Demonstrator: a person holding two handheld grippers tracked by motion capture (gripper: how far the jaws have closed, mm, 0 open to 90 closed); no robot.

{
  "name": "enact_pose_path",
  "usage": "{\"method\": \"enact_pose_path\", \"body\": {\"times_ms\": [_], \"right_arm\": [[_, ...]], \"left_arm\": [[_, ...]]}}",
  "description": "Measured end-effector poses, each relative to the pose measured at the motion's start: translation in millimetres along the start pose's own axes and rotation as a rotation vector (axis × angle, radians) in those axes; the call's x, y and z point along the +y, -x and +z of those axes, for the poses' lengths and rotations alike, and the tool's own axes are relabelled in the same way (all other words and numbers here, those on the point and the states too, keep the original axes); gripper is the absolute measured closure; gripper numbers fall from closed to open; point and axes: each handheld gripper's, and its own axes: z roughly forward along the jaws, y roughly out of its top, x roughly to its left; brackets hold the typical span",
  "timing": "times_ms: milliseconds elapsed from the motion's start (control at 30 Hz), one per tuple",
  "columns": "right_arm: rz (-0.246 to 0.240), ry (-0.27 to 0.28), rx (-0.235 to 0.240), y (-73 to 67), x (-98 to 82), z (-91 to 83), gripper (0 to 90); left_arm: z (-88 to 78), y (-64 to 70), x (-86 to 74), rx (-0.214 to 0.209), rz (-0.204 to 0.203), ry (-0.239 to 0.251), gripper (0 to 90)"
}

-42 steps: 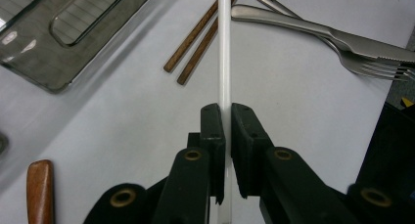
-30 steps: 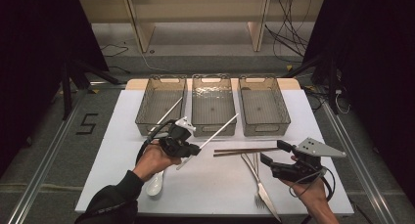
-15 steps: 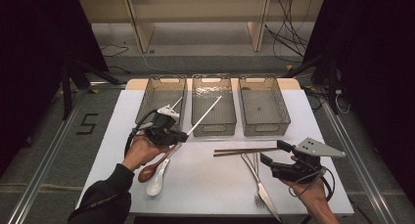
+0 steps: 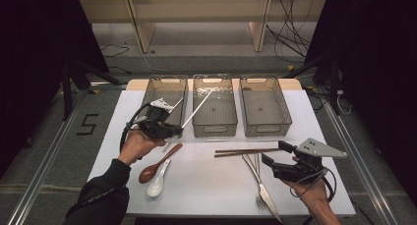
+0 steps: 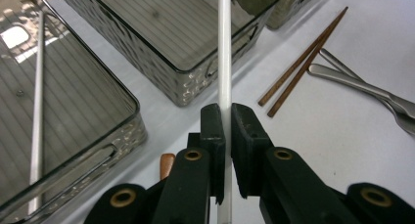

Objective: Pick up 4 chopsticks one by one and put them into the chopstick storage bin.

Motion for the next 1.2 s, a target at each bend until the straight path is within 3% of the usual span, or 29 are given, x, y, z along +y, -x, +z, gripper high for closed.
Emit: {"method": "enact_pose_path", "body": {"times_ms": [533,900,1200], "right_arm": [[0.001,0.000,0.000,0.2,0.0,0.1,24.9],[0.004,-0.001,0.002,0.2,-0.1,-0.1,24.9],[0.005,0.002,0.003,0.5,-0.1,0.1,24.9]], "left_arm": [[-6.0,-52.6,14.4,0.080,-0.107,0.034,83.9],[5.0,-79.7,32.2,0.124,-0.131,0.012,83.9],[15.3,-92.1,44.6,0.150,-0.137,0.009,83.9]]}}
